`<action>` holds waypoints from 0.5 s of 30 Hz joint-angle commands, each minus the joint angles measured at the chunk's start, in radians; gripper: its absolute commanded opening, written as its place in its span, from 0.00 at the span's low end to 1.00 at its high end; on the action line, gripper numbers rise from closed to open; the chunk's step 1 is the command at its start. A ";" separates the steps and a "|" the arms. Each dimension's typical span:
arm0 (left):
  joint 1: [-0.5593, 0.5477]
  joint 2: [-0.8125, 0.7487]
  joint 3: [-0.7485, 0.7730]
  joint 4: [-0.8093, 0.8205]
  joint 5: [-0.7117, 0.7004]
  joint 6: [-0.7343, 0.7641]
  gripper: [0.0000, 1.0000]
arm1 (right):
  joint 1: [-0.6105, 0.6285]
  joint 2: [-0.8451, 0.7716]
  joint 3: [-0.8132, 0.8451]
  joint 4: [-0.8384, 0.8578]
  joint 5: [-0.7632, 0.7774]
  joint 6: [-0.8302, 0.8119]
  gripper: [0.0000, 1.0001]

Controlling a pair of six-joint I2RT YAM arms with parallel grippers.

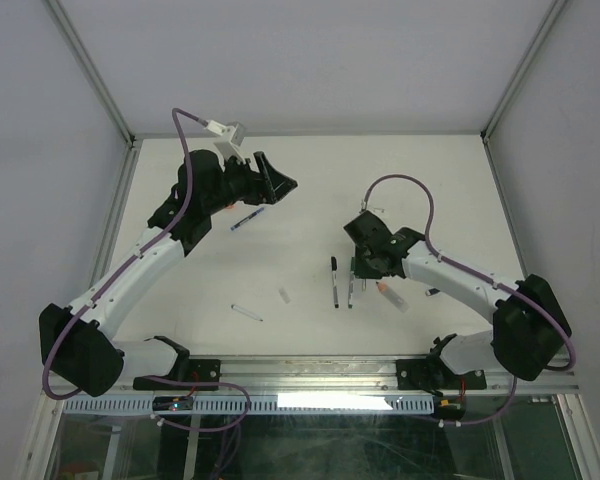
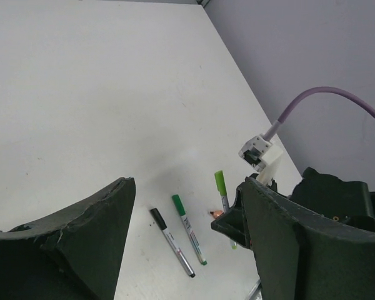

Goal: Insert the pens into the pen caps
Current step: Place the pen at the center of the board.

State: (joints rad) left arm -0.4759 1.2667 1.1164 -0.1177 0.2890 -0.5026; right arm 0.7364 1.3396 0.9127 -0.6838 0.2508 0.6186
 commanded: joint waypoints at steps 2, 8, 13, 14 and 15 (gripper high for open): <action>0.012 -0.037 -0.010 0.014 0.010 -0.017 0.71 | -0.011 0.045 0.028 -0.069 0.041 0.092 0.00; 0.012 -0.032 -0.018 0.015 0.015 -0.029 0.71 | -0.015 0.101 0.005 -0.040 0.011 0.110 0.00; 0.013 -0.029 -0.027 0.015 0.025 -0.038 0.70 | -0.015 0.140 -0.014 -0.024 0.006 0.125 0.00; 0.013 -0.031 -0.029 0.016 0.025 -0.039 0.70 | -0.015 0.142 -0.020 -0.020 0.008 0.127 0.00; 0.013 -0.032 -0.032 0.015 0.025 -0.040 0.70 | -0.015 0.146 -0.027 -0.015 0.006 0.127 0.00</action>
State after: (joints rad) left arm -0.4755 1.2663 1.0954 -0.1349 0.2909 -0.5255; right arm 0.7250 1.4788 0.8997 -0.7303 0.2481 0.7124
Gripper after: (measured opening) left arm 0.705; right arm 0.140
